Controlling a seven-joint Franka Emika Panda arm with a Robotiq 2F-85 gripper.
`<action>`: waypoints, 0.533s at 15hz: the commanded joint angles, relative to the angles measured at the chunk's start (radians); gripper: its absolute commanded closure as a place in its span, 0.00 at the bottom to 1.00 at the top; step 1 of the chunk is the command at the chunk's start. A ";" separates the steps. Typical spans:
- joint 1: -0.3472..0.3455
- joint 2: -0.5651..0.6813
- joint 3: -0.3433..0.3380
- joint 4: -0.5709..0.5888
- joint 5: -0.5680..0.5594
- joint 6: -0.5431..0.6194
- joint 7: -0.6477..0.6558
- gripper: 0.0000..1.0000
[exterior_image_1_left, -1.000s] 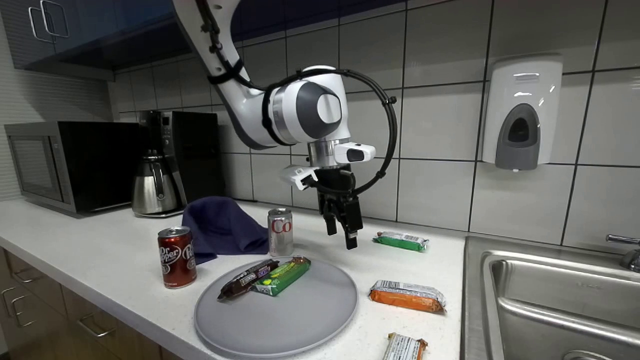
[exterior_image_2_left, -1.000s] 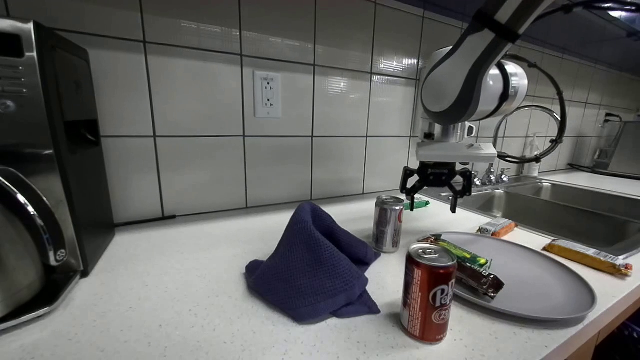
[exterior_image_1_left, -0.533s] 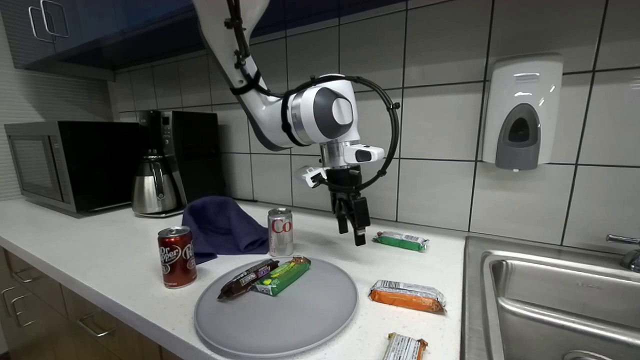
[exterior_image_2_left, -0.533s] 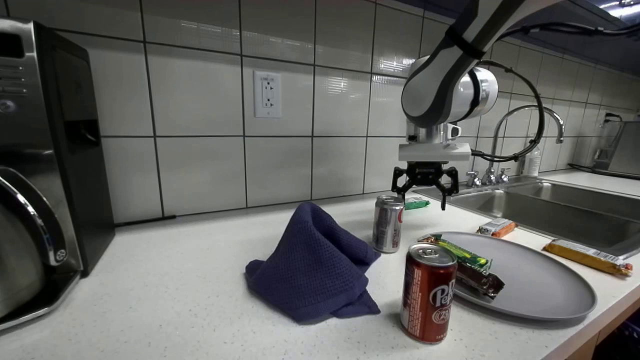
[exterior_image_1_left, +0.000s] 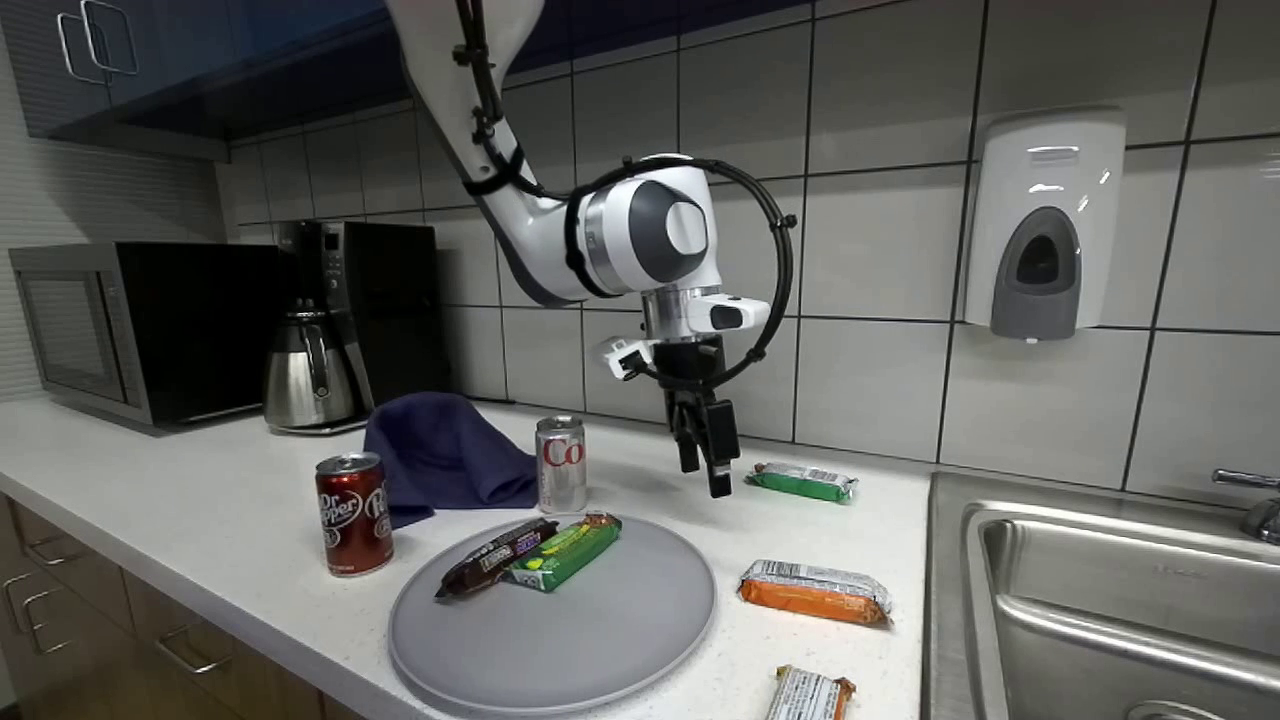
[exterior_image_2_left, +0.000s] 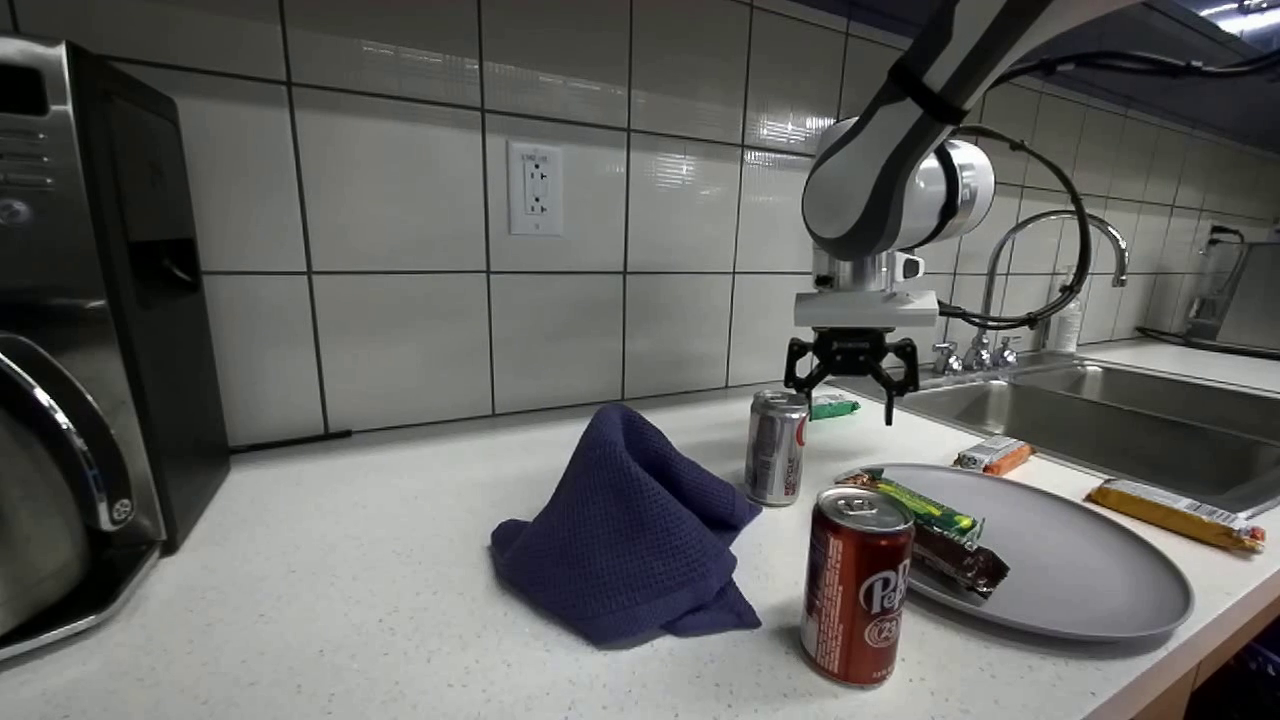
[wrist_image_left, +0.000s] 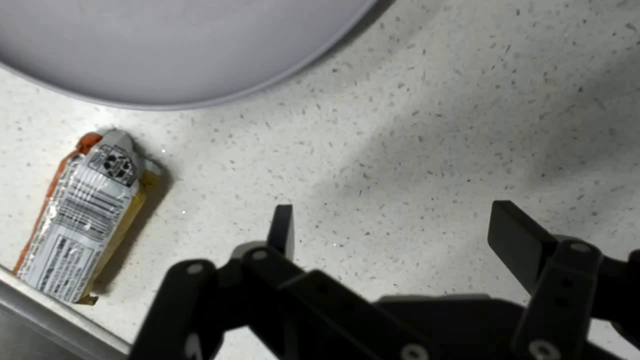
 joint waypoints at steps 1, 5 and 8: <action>0.026 0.033 -0.032 0.060 -0.005 -0.044 0.120 0.00; 0.020 0.074 -0.033 0.129 0.008 -0.080 0.221 0.00; 0.008 0.118 -0.026 0.206 0.027 -0.134 0.276 0.00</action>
